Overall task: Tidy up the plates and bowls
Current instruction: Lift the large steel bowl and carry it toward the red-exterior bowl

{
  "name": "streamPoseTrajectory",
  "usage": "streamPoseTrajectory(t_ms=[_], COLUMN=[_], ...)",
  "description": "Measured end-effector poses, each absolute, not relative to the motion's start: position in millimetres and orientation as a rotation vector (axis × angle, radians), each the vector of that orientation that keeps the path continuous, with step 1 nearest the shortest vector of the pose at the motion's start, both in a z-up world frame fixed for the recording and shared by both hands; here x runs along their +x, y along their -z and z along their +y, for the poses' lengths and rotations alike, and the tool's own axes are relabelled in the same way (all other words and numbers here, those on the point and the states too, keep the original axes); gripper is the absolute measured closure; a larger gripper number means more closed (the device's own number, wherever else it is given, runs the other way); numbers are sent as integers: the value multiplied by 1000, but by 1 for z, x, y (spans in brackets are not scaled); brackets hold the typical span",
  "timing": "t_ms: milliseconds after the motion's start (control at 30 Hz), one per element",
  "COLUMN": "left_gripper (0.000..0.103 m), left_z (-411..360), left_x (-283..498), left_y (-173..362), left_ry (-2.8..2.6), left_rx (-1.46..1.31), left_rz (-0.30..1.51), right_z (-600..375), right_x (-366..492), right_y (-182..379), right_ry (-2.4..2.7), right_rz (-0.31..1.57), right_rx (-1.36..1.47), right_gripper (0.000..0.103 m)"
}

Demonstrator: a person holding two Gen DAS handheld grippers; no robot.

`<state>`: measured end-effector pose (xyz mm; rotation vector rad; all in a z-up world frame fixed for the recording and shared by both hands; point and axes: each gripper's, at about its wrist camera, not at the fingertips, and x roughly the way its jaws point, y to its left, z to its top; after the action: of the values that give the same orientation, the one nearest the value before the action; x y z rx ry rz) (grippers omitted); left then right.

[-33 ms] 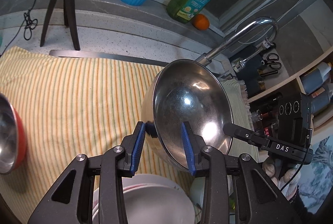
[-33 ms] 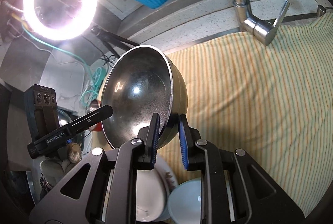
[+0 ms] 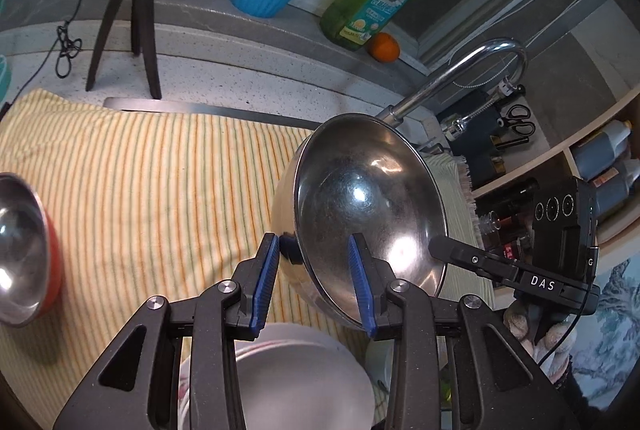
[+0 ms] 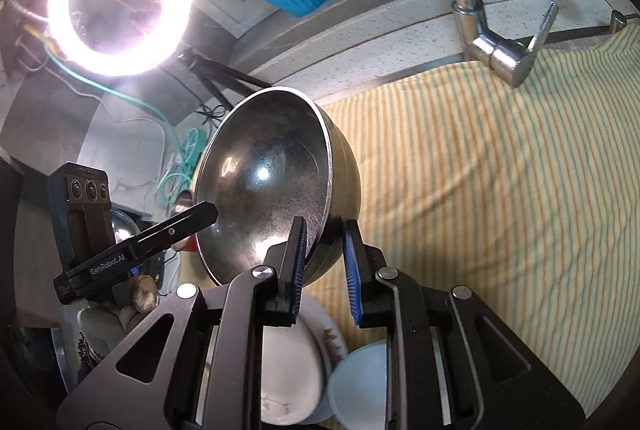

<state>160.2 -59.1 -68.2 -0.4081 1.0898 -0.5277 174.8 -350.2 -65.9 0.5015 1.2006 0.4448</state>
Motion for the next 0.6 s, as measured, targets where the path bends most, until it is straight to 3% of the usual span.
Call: streamPoseTrajectory(t_ms=[600], left_gripper=[70], left_z=[30], left_x=[113], left_y=[50], left_ry=[508], left_rx=[-443], left_rz=[1051], right_z=[-263], right_x=[125], right_y=[41], right_ry=[-547], right_rz=[1199], right_rx=[472], right_gripper=[83])
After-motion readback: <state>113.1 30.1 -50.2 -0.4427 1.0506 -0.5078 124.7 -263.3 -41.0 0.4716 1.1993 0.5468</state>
